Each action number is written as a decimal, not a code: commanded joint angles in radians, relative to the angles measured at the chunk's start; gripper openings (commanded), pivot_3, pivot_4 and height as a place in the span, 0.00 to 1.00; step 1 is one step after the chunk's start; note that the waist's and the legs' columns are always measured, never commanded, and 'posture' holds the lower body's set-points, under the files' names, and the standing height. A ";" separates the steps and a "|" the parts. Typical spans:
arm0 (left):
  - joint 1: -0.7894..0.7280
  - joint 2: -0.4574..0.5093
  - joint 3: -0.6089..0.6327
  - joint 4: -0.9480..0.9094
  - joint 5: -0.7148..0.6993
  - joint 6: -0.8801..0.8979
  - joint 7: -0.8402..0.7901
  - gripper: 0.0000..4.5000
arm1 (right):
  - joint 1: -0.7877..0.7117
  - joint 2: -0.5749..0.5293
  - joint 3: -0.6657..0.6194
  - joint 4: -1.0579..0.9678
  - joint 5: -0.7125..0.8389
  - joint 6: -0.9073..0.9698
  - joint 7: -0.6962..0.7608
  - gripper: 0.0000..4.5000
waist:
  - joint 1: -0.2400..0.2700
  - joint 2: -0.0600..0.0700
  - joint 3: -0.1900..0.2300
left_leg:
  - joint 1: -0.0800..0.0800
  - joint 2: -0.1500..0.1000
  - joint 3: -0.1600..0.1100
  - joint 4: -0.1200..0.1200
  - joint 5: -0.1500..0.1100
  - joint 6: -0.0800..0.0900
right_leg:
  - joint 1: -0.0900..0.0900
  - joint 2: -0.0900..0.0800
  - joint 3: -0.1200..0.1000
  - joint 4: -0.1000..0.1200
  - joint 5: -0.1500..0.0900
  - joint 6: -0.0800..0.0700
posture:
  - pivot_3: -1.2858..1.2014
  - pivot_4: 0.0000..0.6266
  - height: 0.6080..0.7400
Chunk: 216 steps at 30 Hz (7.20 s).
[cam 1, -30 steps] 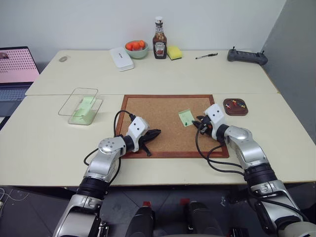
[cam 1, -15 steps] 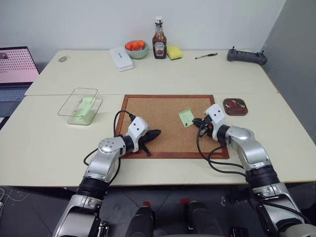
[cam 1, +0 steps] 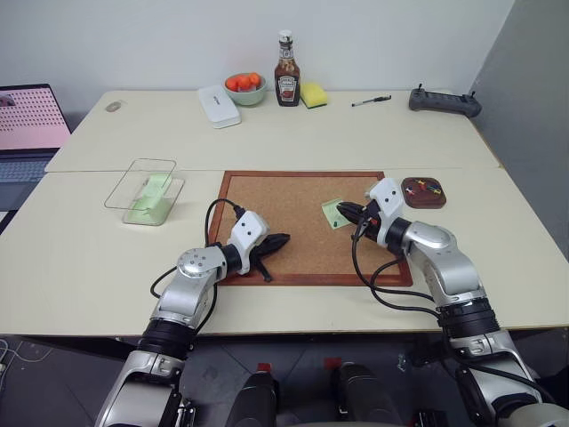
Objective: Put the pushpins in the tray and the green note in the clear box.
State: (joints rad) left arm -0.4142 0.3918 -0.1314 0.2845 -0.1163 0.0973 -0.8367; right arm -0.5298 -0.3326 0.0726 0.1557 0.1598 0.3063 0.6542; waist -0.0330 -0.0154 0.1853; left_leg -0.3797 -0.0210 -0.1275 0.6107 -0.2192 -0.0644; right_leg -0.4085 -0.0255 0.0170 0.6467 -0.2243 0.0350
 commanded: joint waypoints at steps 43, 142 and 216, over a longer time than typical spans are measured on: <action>0.027 0.004 -0.025 0.001 0.018 0.012 -0.017 0.00 | -0.257 -0.186 -0.075 0.621 -0.300 -0.222 -0.467 0.83 | -0.003 0.000 0.000 | 0.000 0.000 0.002 0.000 0.000 0.000 | 0.000 0.000 0.002 0.000 0.000 0.000 | 0.52 0.24 1.00; -0.106 -0.052 0.259 -0.259 -0.390 0.640 0.138 0.54 | -0.012 -0.019 0.089 -0.050 -0.118 -0.323 0.027 0.00 | -0.006 -0.001 0.001 | -0.001 0.000 -0.002 0.000 0.000 0.000 | -0.001 0.001 -0.001 -0.001 0.000 0.000 | 0.52 0.24 1.00; -0.337 -0.363 0.426 0.097 -0.677 0.775 0.312 0.00 | -0.019 -0.003 0.070 -0.232 -0.070 -0.210 0.012 0.00 | -0.001 -0.002 0.002 | -0.002 0.000 -0.001 0.000 0.000 -0.001 | -0.001 0.000 0.000 -0.001 0.000 0.000 | 0.52 0.24 1.00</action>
State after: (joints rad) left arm -0.7558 0.0263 0.3108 0.4021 -0.8014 0.8839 -0.5136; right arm -0.5349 -0.3431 0.1812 -0.0145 0.0601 0.0803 0.6861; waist -0.0337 -0.0178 0.1869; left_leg -0.3813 -0.0215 -0.1288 0.6109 -0.2188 -0.0656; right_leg -0.4092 -0.0256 0.0166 0.6453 -0.2243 0.0353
